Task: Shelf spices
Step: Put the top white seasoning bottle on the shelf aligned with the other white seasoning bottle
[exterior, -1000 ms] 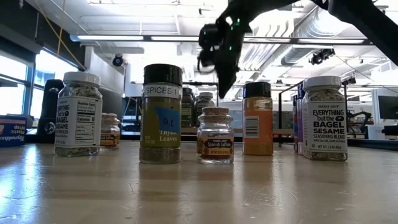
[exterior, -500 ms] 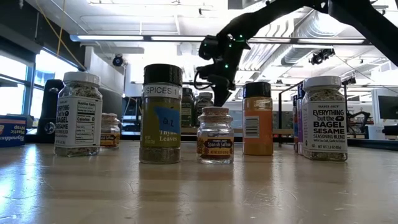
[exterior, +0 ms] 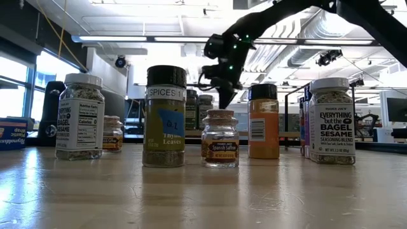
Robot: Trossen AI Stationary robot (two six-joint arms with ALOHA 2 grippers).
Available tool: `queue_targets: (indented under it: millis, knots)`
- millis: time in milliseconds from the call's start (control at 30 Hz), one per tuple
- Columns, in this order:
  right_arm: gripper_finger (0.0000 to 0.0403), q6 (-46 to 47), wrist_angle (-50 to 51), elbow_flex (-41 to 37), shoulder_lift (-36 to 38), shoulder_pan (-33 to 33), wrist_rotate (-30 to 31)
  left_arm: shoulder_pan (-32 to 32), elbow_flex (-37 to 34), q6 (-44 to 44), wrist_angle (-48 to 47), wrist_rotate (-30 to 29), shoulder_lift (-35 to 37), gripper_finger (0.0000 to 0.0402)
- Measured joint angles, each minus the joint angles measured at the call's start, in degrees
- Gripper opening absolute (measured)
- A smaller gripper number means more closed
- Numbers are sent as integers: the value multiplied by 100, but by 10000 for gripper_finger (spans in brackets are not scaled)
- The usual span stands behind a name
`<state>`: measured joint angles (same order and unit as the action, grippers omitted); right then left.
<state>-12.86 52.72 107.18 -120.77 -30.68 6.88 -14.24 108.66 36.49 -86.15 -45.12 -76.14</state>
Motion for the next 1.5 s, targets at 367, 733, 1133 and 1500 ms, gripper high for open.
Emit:
queue_targets:
  millis: [367, 733, 1133, 1500]
  knots:
    - [14, -534, 714, -131, 395, 231, -1728, 2, 0, -4, 33, 0, 0, 44]
    - [14, 82, -536, -129, 291, 530, -1073, 1, 0, -11, 26, -2, 2, 44]
    - [14, 558, -784, -131, 291, 457, -816, 0, 0, -28, 28, -4, 0, 44]
    - [14, 1166, -1016, -127, 333, 476, -593, 0, 0, -11, 28, -4, 2, 44]
